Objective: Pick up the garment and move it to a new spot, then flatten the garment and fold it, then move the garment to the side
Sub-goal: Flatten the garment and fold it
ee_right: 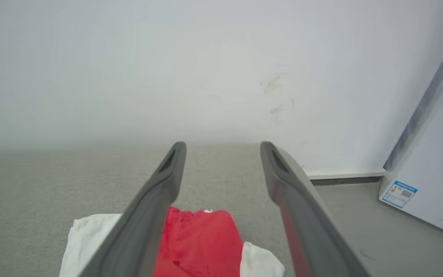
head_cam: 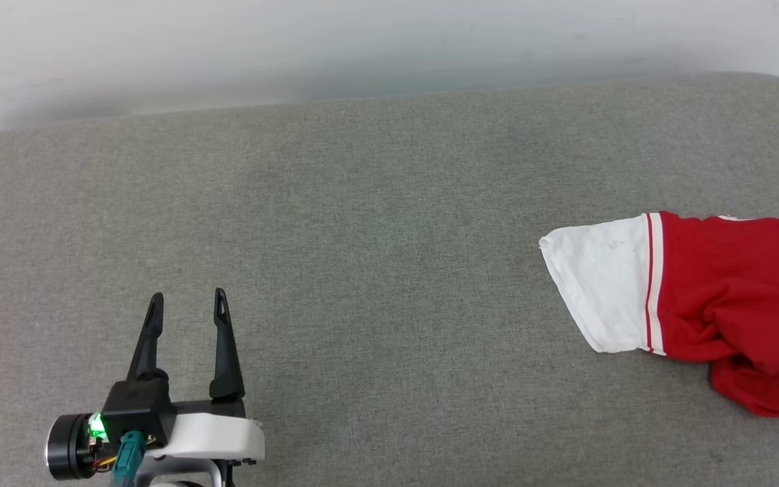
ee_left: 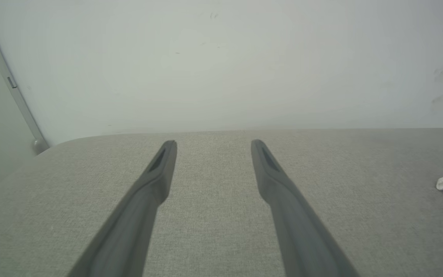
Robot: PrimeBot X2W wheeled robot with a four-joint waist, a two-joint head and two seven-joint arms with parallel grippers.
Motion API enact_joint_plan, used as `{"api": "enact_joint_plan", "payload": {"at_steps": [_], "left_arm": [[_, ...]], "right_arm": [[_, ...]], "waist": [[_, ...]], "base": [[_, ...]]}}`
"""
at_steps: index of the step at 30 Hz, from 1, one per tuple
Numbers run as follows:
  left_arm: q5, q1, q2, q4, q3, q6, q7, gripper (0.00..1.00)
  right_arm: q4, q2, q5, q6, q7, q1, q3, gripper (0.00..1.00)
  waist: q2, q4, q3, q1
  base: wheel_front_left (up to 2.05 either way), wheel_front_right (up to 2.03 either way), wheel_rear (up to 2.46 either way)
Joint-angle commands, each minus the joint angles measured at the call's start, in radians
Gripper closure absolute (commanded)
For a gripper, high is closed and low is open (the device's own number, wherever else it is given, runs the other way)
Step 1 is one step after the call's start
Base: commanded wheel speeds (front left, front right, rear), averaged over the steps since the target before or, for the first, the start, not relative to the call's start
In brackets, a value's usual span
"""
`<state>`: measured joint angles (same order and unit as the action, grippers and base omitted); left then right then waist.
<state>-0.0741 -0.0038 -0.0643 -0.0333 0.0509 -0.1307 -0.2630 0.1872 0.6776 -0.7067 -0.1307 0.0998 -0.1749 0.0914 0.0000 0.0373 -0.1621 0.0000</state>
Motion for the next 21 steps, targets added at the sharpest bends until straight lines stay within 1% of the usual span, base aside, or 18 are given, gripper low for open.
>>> {"api": "enact_joint_plan", "payload": {"at_steps": [1,3,4,6,9,11,13,15,18,21], "left_arm": [[0.005,0.010,0.002,-0.003,-0.002,0.004,-0.003,0.00],[0.009,0.006,0.003,-0.005,0.001,0.006,-0.003,0.00],[0.010,0.004,0.003,-0.006,0.001,0.006,-0.003,0.00],[0.011,-0.003,0.004,-0.008,0.005,0.010,-0.003,0.00],[0.017,-0.016,0.006,-0.009,0.008,0.013,-0.003,0.00],[0.016,-0.023,0.007,-0.010,0.008,0.013,-0.003,0.00],[0.016,-0.028,0.008,-0.013,0.007,0.013,-0.003,0.00],[0.014,-0.034,0.008,-0.013,0.008,0.014,-0.003,0.00],[0.013,-0.049,0.010,-0.015,0.010,0.015,-0.003,0.00],[0.011,-0.064,0.011,-0.016,0.014,0.016,-0.003,0.00]], "right_arm": [[-0.065,0.014,0.058,0.000,-0.059,-0.034,-0.021,0.00],[-0.157,0.023,0.116,0.000,-0.157,-0.066,-0.068,0.00],[-0.196,0.028,0.126,0.000,-0.209,-0.083,-0.099,0.00],[-0.260,0.061,0.153,0.000,-0.308,-0.115,-0.165,0.00],[-0.325,0.095,0.130,0.000,-0.464,-0.157,-0.293,0.00],[-0.341,0.123,0.095,0.000,-0.574,-0.190,-0.375,0.00],[-0.350,0.138,0.067,0.000,-0.673,-0.231,-0.457,0.00],[-0.336,0.136,0.036,0.000,-0.758,-0.272,-0.533,0.00],[-0.280,0.113,0.011,0.000,-0.861,-0.343,-0.627,0.00],[-0.183,0.066,-0.011,0.000,-0.905,-0.402,-0.697,0.00]], "waist": [[0.0000,-0.002,-0.001,0.0000],[0.0000,-0.006,-0.004,0.0000],[0.0000,-0.009,-0.006,0.0000],[0.0000,-0.017,-0.013,0.0000],[0.0000,-0.029,-0.023,0.0000],[0.0000,-0.036,-0.032,0.0000],[0.0000,-0.041,-0.044,0.0000],[0.0000,-0.046,-0.057,0.0000],[0.0000,-0.053,-0.081,0.0000],[0.0000,-0.062,-0.109,0.0000]], "base": [[0.00,0.00,0.00],[0.00,0.00,0.00],[0.00,0.00,0.00],[0.00,0.00,0.00],[0.00,0.00,0.00],[0.00,0.00,0.00],[0.00,0.00,0.00],[0.00,0.00,0.00],[0.00,0.00,0.00],[0.00,0.00,0.00]]}}
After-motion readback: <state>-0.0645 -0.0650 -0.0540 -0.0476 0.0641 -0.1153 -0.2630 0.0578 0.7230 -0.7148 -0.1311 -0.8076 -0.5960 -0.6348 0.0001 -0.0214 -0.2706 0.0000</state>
